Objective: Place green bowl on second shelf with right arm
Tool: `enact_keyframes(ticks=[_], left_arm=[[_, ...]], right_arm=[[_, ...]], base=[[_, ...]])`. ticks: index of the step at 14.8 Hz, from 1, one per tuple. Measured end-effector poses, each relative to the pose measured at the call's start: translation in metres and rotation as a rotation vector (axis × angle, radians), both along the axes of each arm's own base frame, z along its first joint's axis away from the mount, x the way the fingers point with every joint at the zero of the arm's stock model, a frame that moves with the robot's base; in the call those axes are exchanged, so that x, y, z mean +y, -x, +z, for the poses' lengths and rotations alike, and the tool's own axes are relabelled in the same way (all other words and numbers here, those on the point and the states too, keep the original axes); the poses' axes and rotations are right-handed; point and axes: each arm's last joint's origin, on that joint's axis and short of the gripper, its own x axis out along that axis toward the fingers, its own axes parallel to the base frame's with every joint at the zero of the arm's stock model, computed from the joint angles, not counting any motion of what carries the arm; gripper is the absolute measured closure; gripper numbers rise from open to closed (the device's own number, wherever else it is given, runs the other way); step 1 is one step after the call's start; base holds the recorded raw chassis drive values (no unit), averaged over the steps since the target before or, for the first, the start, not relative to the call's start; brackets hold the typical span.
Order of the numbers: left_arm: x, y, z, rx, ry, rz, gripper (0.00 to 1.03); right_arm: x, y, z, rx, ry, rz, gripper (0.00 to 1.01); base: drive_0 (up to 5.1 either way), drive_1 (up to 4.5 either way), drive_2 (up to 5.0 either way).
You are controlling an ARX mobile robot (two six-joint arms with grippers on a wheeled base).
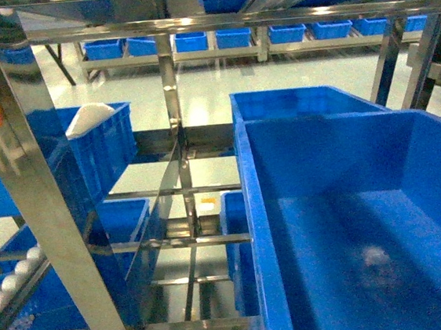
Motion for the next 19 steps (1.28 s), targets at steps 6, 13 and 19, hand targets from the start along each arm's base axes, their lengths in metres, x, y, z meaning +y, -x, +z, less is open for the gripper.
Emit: enact_keyframes(ticks=[6, 13, 19], left_arm=[[0.000, 0.000, 0.000, -0.001, 0.000, 0.000, 0.05], [0.000, 0.000, 0.000, -0.002, 0.000, 0.000, 0.05], [0.000, 0.000, 0.000, -0.002, 0.000, 0.000, 0.05]], right_arm=[[0.000, -0.001, 0.000, -0.005, -0.002, 0.007, 0.99], [0.015, -0.021, -0.077, 0.233, -0.170, 0.082, 0.99], [0.025, -0.143, -0.168, 0.836, -0.299, -0.039, 0.99]], base=[[0.0, 0.00, 0.0], [0.0, 0.00, 0.0], [0.0, 0.00, 0.0]])
